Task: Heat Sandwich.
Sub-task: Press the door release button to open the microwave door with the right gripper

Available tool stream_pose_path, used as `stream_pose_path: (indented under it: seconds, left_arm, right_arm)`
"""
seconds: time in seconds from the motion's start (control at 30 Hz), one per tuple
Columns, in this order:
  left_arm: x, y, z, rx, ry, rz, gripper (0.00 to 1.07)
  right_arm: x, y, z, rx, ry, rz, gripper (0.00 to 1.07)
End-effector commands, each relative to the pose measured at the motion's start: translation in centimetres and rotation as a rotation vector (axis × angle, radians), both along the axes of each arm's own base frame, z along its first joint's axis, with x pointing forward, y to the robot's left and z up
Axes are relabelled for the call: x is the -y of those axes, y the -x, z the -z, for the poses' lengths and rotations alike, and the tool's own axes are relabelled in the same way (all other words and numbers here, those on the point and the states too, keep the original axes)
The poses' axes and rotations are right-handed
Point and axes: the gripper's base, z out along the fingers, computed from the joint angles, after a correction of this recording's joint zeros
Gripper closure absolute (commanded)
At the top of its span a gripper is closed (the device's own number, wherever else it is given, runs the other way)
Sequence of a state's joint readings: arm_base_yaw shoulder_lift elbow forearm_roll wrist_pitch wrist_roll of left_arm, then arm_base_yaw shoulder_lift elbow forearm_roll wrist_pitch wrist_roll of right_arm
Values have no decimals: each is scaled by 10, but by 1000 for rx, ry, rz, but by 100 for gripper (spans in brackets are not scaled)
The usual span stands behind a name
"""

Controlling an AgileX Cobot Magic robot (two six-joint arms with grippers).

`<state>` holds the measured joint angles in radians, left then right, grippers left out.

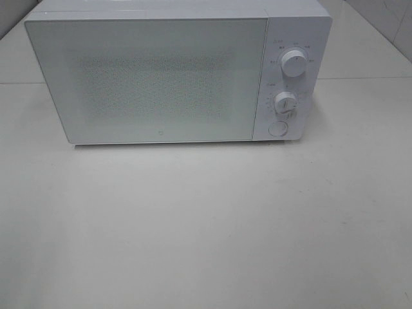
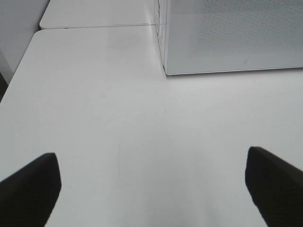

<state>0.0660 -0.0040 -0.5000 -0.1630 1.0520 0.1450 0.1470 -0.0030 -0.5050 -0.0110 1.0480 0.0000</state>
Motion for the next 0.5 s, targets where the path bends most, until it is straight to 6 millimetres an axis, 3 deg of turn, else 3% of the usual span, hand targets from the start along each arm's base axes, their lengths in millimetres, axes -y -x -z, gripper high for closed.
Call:
stream_pose_path:
  seconds: [0.03,0.17,0.5]
  left_arm:
    - [0,4,0,39,1,-5,3]
    - [0,4,0,39,1,-5,3]
    - [0,4,0,39,1,-5,3]
  right_arm:
    - [1,4,-11,81,-15,16,31]
    - [0,-2,-23,126,-21,15,31]
    - [-6,-41,-47,257,-35,8,31]
